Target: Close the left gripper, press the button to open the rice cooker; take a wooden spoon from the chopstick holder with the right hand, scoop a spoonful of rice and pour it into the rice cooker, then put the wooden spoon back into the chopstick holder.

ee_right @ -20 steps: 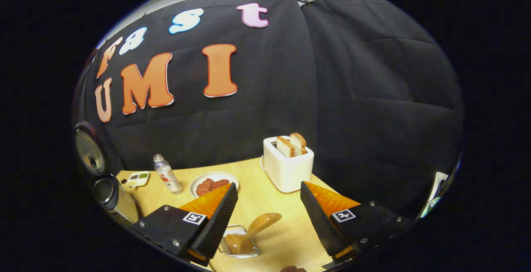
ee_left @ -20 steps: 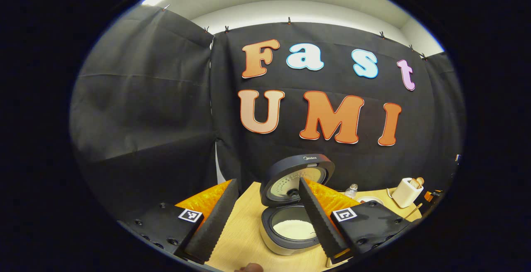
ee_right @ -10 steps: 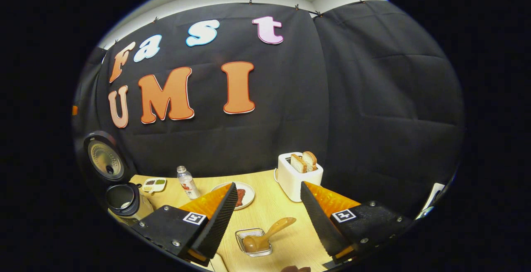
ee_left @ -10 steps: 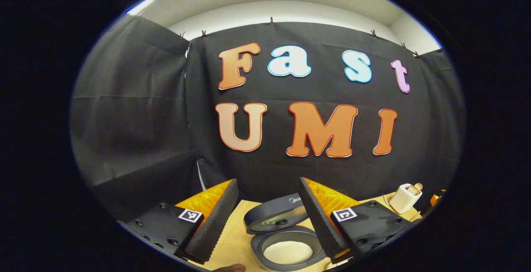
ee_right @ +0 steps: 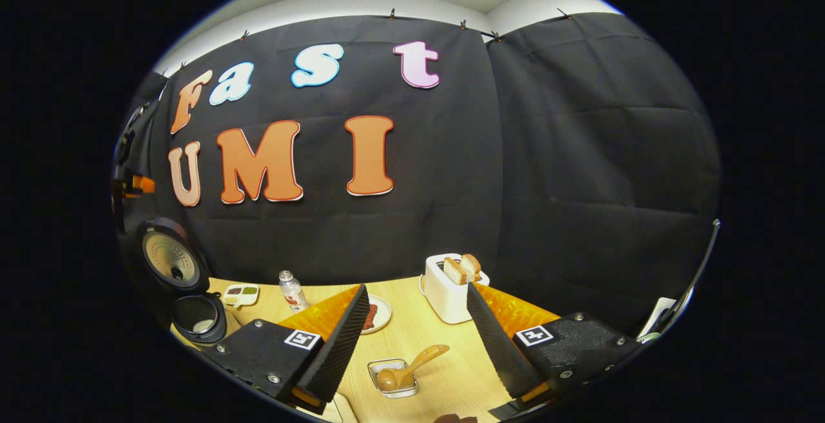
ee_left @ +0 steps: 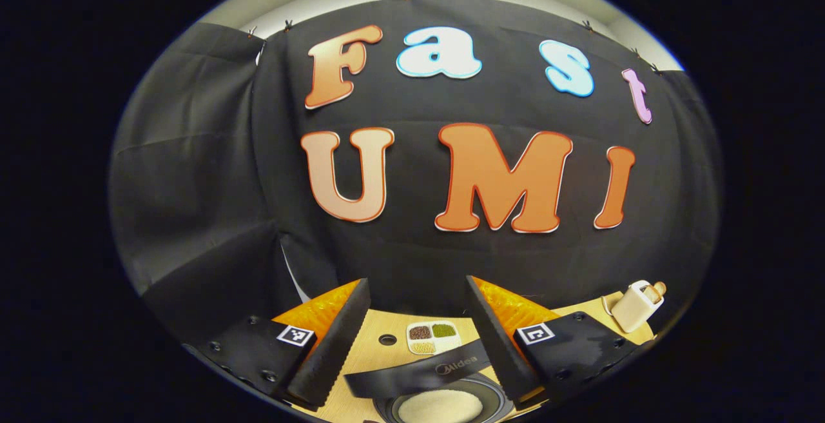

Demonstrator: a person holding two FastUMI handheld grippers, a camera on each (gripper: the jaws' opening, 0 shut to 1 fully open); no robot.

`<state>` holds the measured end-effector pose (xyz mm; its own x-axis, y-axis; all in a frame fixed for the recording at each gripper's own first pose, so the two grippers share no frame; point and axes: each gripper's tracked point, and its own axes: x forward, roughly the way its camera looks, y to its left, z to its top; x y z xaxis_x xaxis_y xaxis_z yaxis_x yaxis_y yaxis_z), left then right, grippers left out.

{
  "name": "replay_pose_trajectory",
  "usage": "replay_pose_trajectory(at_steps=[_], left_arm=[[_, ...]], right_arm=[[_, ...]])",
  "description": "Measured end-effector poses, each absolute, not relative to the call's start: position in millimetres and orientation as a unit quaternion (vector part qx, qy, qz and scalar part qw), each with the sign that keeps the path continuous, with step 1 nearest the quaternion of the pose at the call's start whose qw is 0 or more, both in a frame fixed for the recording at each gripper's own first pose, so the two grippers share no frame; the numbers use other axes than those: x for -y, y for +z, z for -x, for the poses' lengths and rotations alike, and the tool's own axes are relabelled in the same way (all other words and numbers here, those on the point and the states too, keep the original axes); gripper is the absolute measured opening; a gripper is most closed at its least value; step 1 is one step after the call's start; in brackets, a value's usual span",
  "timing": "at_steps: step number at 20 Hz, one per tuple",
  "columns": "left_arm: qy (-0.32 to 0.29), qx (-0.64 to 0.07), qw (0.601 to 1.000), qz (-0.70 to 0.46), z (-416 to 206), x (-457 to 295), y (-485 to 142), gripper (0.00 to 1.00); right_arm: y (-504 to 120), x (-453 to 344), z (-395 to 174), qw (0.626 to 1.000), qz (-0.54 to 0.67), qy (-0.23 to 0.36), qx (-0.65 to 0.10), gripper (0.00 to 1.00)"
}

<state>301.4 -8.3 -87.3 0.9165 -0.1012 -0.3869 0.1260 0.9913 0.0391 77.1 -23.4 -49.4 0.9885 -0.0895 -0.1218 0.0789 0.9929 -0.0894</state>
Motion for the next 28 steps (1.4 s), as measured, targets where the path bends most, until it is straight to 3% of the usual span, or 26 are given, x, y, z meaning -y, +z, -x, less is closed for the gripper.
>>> replay_pose_trajectory(at_steps=[2,8,13,17,22,28], left_arm=[[-0.051,-0.22,0.974,-0.025,-311,6,-111,0.96],[-0.062,-0.248,0.967,-0.009,-305,17,-148,0.96],[-0.094,-0.277,0.955,0.044,-259,31,-165,1.0],[-0.113,-0.295,0.949,0.005,-207,47,-190,0.99],[-0.108,-0.279,0.953,-0.047,-156,51,-227,1.0],[-0.083,-0.264,0.961,-0.003,-121,46,-272,0.99]], right_arm=[[-26,20,-70,0.996,0.05,-0.044,-0.051,0.94],[20,5,-66,0.998,0.059,-0.021,-0.005,0.94],[17,-5,-67,0.998,0.059,-0.01,-0.016,0.94],[12,-16,-71,0.999,0.042,0.011,-0.023,0.94],[-1,-27,-71,0.998,0.031,0.037,-0.041,0.94],[-21,-38,-71,0.995,0.042,0.056,-0.066,0.94]])
